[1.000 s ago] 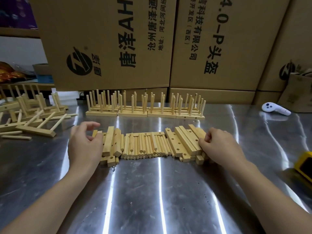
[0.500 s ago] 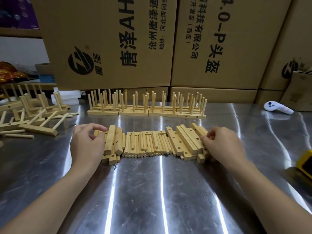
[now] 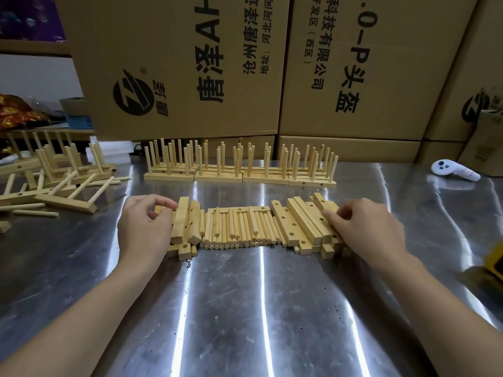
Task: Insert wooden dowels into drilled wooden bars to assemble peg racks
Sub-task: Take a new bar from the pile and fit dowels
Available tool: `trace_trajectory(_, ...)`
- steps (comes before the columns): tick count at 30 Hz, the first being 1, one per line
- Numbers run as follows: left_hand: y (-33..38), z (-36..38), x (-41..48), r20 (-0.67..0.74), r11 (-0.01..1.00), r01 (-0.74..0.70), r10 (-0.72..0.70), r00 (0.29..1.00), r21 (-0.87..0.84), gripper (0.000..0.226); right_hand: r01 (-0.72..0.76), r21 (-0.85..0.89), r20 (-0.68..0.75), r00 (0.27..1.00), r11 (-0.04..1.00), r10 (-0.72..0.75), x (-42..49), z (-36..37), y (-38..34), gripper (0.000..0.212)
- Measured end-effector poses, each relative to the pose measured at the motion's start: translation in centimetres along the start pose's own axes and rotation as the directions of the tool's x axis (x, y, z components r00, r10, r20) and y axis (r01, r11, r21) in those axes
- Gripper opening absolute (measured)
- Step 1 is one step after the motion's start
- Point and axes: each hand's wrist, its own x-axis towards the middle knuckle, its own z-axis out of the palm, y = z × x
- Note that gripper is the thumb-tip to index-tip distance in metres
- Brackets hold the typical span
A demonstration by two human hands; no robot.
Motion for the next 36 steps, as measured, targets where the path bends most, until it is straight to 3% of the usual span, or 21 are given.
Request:
trace_trajectory(4, 0.0, 0.0, -0.1, -0.006, 1.000, 0.013, -0.013, 1.000, 0.002, 0.031, -0.074, 0.068, 0.033, 0.997, 0.995, 0.072, 0.0, 0.1, -0.2, 0.024)
trace_trajectory(8, -0.1, -0.1, 0.0, -0.012, 0.998, 0.002, -0.001, 1.000, 0.056, 0.030, -0.042, 0.135, -0.188, 0.980, 0.990, 0.067, 0.0, -0.3, -0.4, 0.022)
trace_trajectory(10, -0.1, -0.1, 0.0, -0.019, 0.997, -0.004, 0.006, 1.000, 0.082, 0.029, 0.042, 0.297, -0.223, 0.974, 0.954, 0.026, 0.2, -1.3, -0.8, 0.019)
trace_trajectory(12, -0.1, -0.1, 0.1, -0.027, 0.995, -0.007, 0.010, 1.000, 0.097, 0.029, 0.143, 0.540, -0.091, 0.990, 0.830, -0.111, 0.0, -2.1, -1.7, 0.018)
trace_trajectory(14, -0.1, -0.1, 0.1, -0.035, 0.994, -0.009, 0.013, 0.999, 0.113, 0.029, 0.178, 0.633, 0.118, 0.940, 0.754, -0.321, -0.6, -2.4, -3.0, 0.020)
trace_trajectory(16, -0.2, -0.1, 0.3, -0.038, 0.992, -0.012, 0.017, 0.999, 0.125, 0.029, 0.205, 0.619, 0.287, 0.840, 0.758, -0.461, -1.6, -1.9, -4.2, 0.027)
trace_trajectory(19, -0.3, -0.1, 0.4, -0.039, 0.990, -0.010, 0.015, 0.999, 0.138, 0.030, 0.320, 0.535, 0.400, 0.719, 0.782, -0.568, -2.9, -0.2, -5.2, 0.035)
trace_trajectory(23, -0.3, 0.0, 0.3, -0.041, 0.985, -0.030, 0.037, 0.998, 0.170, 0.031, 0.508, 0.329, 0.284, 0.751, 0.796, -0.597, -3.5, 1.3, -5.7, 0.038)
trace_trajectory(27, -0.1, -0.1, 0.0, -0.019, 0.979, -0.106, 0.111, 0.994, 0.173, 0.031, 0.509, 0.419, 0.275, 0.718, 0.752, -0.639, -3.5, 1.1, -5.6, 0.043)
trace_trajectory(31, 0.6, 0.1, -1.0, 0.131, 0.898, -0.328, 0.303, 0.944, 0.294, 0.023, 0.513, 0.463, 0.300, 0.677, 0.723, -0.672, -4.2, 1.5, -6.3, 0.031)
trace_trajectory(33, 0.7, 0.2, -1.4, 0.320, 0.788, -0.496, 0.394, 0.861, 0.365, 0.017, 0.522, 0.439, 0.288, 0.689, 0.731, -0.665, -4.3, 1.5, -6.4, 0.037)
trace_trajectory(36, 0.2, 0.1, -1.4, 0.557, 0.617, -0.649, 0.377, 0.740, 0.445, 0.034, 0.535, 0.407, 0.259, 0.709, 0.740, -0.655, -4.3, 1.4, -6.3, 0.050)
